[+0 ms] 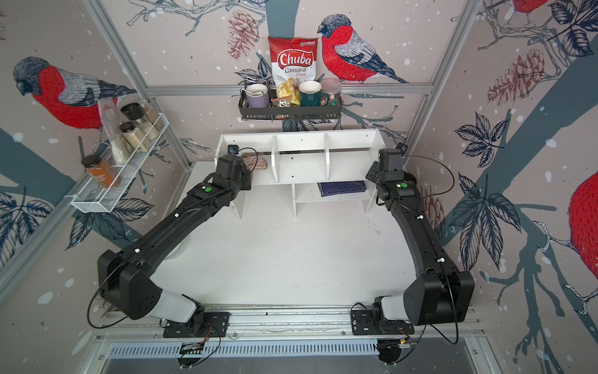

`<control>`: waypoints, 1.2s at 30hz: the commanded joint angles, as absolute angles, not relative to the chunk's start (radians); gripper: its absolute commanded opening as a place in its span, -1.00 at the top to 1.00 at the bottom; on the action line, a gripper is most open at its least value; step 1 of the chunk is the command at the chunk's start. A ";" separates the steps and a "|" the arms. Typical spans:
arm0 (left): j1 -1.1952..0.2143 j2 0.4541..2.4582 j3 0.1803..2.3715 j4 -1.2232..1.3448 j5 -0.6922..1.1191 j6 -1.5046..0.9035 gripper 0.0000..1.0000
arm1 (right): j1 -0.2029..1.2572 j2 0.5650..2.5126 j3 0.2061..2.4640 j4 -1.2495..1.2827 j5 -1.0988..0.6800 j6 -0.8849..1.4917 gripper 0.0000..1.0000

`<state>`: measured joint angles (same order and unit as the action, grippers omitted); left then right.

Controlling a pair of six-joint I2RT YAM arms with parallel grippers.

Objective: Wipe the bookshelf clean with a cloth
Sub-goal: Wipe the dust from the shelf.

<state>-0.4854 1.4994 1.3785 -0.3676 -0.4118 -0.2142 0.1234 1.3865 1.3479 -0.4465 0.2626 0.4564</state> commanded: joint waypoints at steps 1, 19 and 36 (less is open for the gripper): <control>-0.497 1.516 1.396 -0.320 -0.345 -0.263 1.00 | 0.135 1.384 1.342 -0.536 0.288 0.581 1.00; -0.444 1.636 1.646 -0.376 -0.413 -0.264 1.00 | 0.193 1.397 1.336 -0.524 0.342 0.634 1.00; -0.459 1.167 1.274 -0.359 -0.209 -0.256 1.00 | 0.166 1.363 1.371 -0.549 0.281 0.574 0.58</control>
<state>-0.4538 1.2221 1.2911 -0.3866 -0.3138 -0.2554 0.1673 1.3750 1.3605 -0.4973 0.3214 0.5167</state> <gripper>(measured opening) 0.054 0.181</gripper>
